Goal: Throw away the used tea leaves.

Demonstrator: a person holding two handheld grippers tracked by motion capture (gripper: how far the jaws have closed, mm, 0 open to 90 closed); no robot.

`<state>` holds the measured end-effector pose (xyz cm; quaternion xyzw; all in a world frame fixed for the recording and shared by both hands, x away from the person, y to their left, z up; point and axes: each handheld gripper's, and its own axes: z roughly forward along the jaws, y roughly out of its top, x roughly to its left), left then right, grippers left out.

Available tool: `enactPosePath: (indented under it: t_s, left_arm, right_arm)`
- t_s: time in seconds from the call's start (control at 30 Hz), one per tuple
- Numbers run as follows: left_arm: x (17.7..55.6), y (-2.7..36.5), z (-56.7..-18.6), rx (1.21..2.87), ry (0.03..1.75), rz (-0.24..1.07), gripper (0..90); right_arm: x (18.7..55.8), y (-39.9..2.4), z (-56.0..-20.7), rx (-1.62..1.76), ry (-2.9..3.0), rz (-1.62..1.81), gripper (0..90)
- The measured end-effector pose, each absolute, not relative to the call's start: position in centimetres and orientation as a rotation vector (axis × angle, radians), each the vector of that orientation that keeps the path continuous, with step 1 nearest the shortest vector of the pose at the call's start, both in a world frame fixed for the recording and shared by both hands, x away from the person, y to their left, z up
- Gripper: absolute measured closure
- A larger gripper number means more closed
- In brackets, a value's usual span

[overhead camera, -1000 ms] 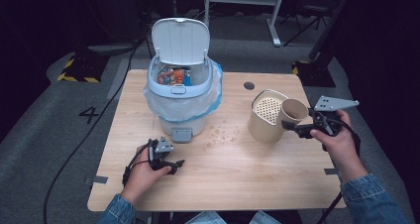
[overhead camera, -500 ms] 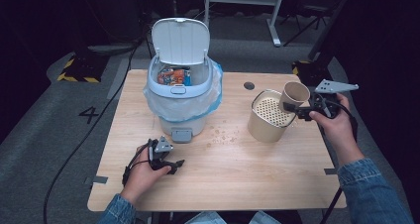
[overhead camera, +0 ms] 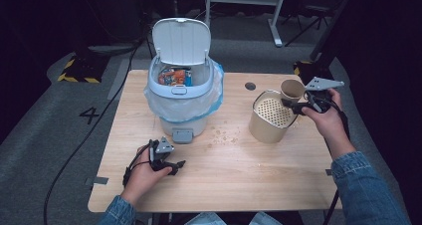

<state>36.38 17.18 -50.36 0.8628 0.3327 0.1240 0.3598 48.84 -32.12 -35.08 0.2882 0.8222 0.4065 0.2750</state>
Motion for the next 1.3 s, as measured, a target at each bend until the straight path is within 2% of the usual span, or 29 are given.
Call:
enactPosePath:
  t_s: [0.67,1.3]
  left_arm:
    - [36.4,17.2,-50.4,2.223,0.861,0.326,25.4]
    - [36.5,17.2,-50.4,2.222,0.866,0.327,25.4]
  right_arm:
    - [49.4,-32.0,-34.8,0.369,2.101,0.691,32.8]
    - [47.5,-29.8,-35.4,-0.081,1.852,0.026,34.0]
